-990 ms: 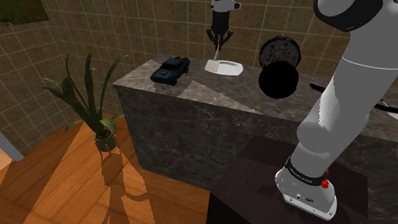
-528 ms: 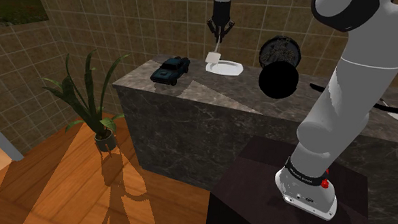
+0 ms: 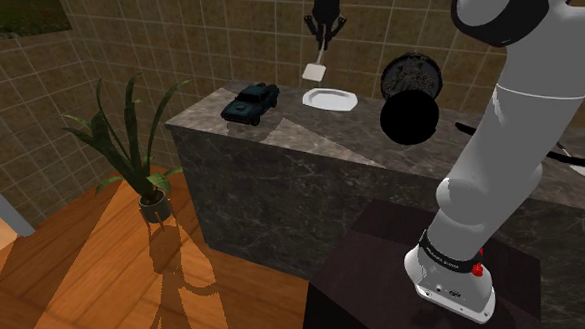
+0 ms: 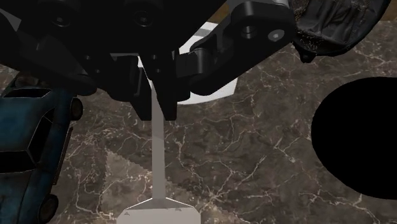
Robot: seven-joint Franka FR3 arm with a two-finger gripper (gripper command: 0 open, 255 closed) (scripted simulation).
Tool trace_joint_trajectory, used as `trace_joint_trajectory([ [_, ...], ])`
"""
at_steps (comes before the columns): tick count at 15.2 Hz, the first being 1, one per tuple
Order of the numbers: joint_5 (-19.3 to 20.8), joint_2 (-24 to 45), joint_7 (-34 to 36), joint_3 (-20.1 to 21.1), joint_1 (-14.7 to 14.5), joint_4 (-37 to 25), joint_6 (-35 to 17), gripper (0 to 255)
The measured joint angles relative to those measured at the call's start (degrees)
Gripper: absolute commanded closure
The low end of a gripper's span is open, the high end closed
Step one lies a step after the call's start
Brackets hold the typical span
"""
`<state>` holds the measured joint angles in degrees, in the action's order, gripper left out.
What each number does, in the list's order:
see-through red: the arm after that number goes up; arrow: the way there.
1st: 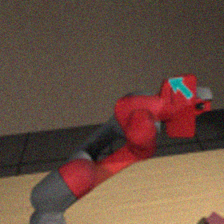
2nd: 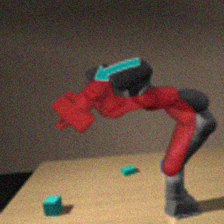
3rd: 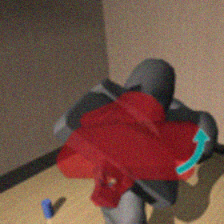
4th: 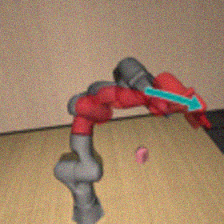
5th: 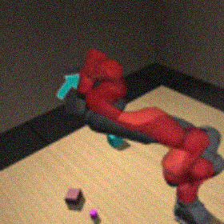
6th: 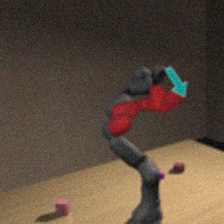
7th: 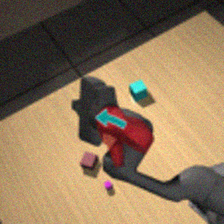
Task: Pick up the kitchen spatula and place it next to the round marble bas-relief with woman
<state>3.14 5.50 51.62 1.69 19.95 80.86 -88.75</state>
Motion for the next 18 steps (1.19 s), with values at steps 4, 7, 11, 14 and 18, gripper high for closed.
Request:
trace_joint_trajectory([
  [4,-0.4,-0.4,-4.1,-1.8,2.3,0.1,0.1,255],
  [7,-0.7,0.0,-8.3,-3.7,4.6,-0.5,0.1,255],
  [11,-1.3,1.1,-13.5,-6.0,7.6,-1.9,0.2,255],
  [14,-1.9,3.1,-17.3,-7.7,9.9,-4.8,1.0,255],
  [18,-2.2,3.3,-19.9,-8.7,11.5,-3.1,-0.9,255],
])
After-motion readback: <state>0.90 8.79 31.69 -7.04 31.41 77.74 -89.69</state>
